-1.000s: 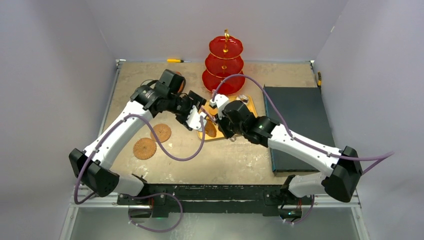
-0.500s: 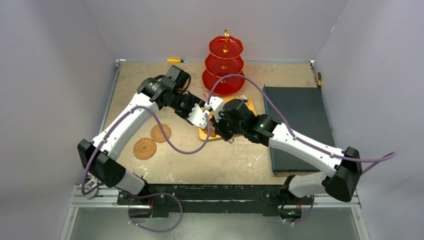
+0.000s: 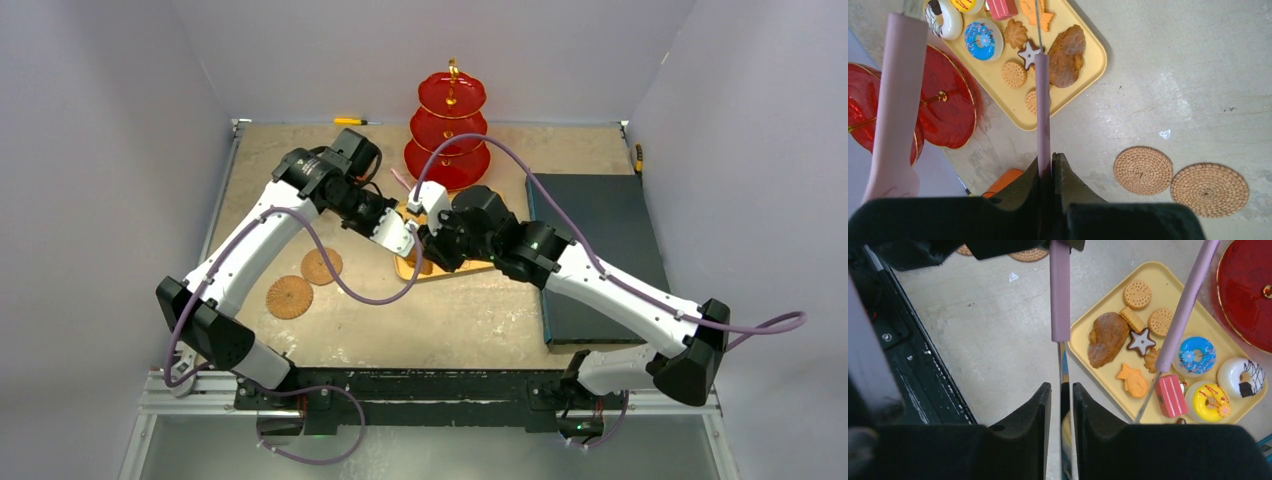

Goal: Serve the afternoon tea

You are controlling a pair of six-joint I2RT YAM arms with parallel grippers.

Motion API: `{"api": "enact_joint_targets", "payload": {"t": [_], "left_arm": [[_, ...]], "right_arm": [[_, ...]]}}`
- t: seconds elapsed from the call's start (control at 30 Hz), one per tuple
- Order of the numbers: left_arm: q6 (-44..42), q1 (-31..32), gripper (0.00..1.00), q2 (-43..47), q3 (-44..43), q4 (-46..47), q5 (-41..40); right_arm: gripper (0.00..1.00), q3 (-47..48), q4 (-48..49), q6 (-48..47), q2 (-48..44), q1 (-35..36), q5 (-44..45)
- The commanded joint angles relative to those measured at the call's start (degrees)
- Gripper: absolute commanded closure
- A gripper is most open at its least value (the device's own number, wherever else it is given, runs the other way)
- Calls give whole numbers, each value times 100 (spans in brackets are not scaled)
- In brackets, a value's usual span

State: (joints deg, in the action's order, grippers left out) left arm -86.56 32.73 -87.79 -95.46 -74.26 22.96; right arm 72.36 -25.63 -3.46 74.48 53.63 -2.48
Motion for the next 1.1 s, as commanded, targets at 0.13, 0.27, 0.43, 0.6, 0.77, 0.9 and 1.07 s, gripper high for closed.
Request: {"api": "enact_joint_targets", "payload": {"t": [0.13, 0.27, 0.43, 0.6, 0.77, 0.9, 1.07], "left_arm": [[2586, -531, 100, 418, 539, 1286, 1925], [3846, -1057, 100, 618, 1064, 1992, 2794], [4276, -1168, 100, 906, 1377, 2172, 3290], [5014, -1306, 100, 1059, 1503, 2315, 3680], [5224, -1385, 100, 1017, 1247, 1869, 4198], [5709, -1740, 100, 921, 1145, 1913, 4837], [5948, -1884, 100, 876, 1128, 1924, 5199]], "right_arm": [[12, 443, 1031, 219, -694, -73, 521], [2, 604, 1454, 298, -1064, -372, 316], [2, 711, 1545, 522, -1283, -893, 87], [2, 79, 2138, 1012, -1846, -2373, -1763], [2, -717, 3067, 1439, -2037, -2981, -3312], [2, -952, 3257, 1477, -1720, -3067, -4632], [2, -1940, 4643, 1497, -1765, -3097, -5282]]}}
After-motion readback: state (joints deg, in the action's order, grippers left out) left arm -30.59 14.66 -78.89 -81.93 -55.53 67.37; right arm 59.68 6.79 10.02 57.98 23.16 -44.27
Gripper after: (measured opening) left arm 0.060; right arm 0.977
